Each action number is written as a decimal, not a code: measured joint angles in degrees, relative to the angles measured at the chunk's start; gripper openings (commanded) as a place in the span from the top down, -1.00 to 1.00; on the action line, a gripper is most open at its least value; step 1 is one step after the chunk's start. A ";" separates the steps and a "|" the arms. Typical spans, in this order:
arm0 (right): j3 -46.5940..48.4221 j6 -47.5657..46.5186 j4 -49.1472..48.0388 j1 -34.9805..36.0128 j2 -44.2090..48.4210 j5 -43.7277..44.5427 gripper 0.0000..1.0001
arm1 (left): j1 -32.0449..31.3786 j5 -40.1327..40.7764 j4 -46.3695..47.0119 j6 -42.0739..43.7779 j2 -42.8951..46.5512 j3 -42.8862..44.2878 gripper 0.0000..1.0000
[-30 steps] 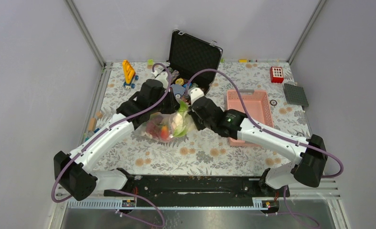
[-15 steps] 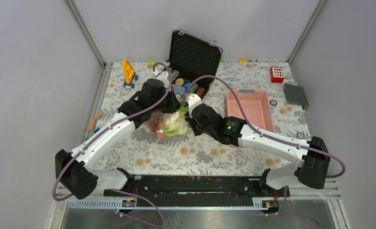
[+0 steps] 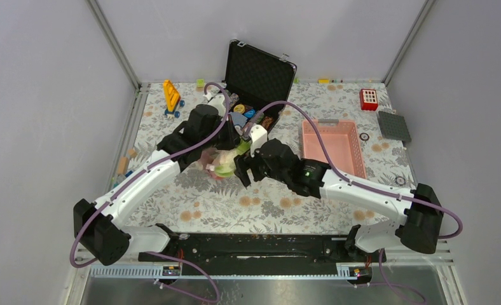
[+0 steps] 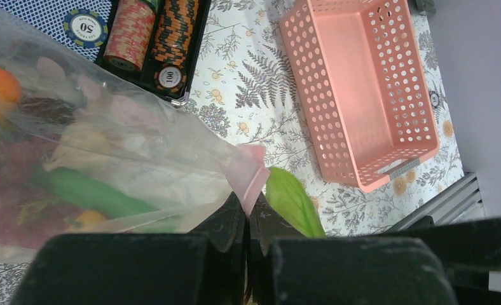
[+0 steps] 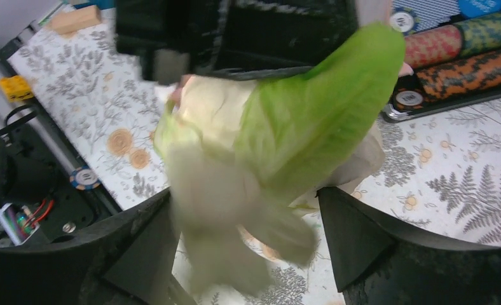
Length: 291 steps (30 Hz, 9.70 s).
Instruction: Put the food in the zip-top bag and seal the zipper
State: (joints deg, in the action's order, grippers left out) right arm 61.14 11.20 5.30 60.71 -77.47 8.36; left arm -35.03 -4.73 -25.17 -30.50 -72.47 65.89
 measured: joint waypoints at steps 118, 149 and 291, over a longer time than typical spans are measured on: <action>-17.22 9.66 -16.04 -9.11 36.11 -8.76 1.00 | -5.55 5.66 -19.98 -4.07 6.97 10.75 1.00; -24.85 16.61 -23.63 -9.11 34.93 -22.71 1.00 | -6.99 8.11 -20.17 -3.41 -8.59 15.72 1.00; -27.06 20.52 -6.93 -14.93 39.10 23.89 1.00 | -13.70 14.12 -9.20 8.13 -28.41 22.84 -0.10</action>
State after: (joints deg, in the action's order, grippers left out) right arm 34.09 31.73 -1.63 45.78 -38.37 32.25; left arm -48.73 9.39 -34.37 -22.37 -100.88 88.73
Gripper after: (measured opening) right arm 0.114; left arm 0.537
